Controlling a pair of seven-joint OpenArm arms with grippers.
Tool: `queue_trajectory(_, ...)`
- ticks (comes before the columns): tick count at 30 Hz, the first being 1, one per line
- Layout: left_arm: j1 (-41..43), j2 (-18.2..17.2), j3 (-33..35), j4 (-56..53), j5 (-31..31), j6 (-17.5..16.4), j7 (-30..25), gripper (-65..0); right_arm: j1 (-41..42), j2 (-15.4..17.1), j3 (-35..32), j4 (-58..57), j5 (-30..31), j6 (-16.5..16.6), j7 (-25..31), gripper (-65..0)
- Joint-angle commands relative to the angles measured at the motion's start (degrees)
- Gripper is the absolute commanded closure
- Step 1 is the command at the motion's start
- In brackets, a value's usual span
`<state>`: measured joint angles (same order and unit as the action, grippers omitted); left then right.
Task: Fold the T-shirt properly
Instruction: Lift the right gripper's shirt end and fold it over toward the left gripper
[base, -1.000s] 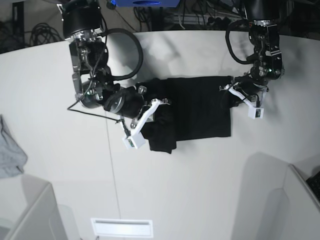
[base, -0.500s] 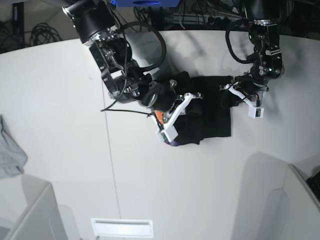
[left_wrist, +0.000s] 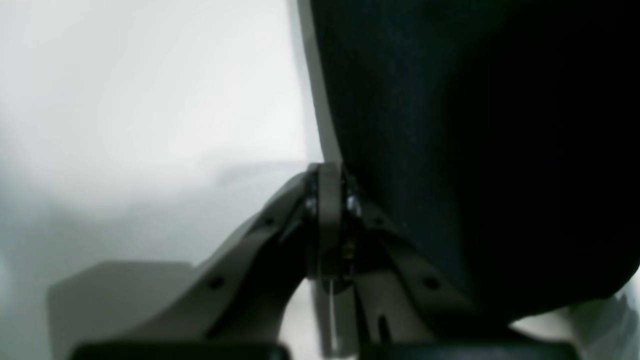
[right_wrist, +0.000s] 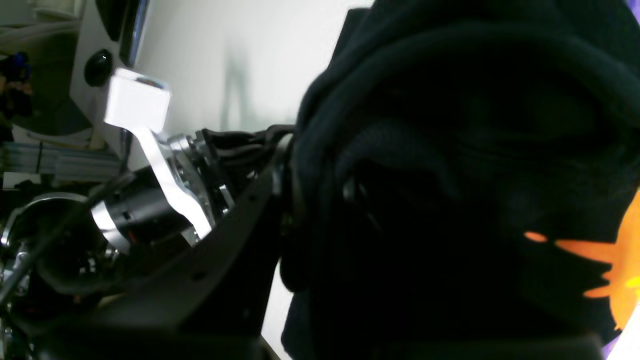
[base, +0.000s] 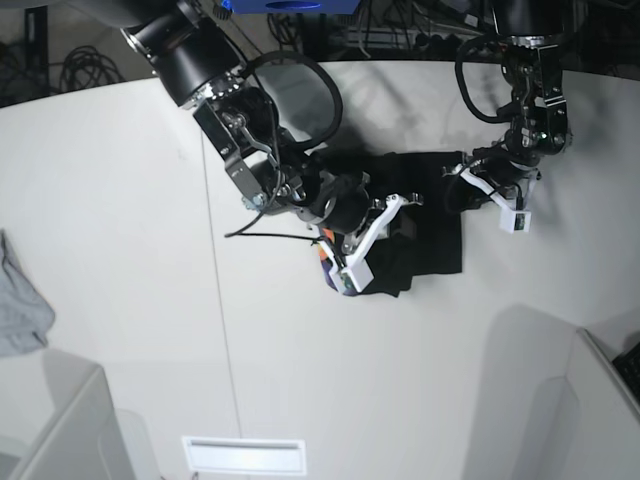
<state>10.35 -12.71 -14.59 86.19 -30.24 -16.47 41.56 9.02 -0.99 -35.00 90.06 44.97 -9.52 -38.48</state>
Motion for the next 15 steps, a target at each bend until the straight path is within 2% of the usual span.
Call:
queue_trajectory(1, 0.16, -0.43, -0.14, 0.27, 1.10, 0.43, 2.00, 0.0, 1.67, -1.42, -0.03, 0.44, 0.88, 0.51, 1.16, 0.0)
queue_trajectory(4, 0.16, -0.43, -0.14, 0.36, 1.01, 0.43, 2.00, 0.0, 2.10, -2.65, -0.29, -1.23, 0.88, 0.51, 0.90, 0.0)
queue_trajectory(8, 0.33, -0.26, -0.14, 2.29, 1.01, 0.43, 2.00, 0.0, 3.60, -2.92, -3.90, -2.98, 0.88, 0.51, 1.34, 0.0)
queue_trajectory(15, 1.04, -0.26, -0.14, 3.08, 1.01, 0.43, 2.00, 0.0, 4.74, -3.71, -4.07, -4.48, 0.88, 0.42, 1.34, 0.0)
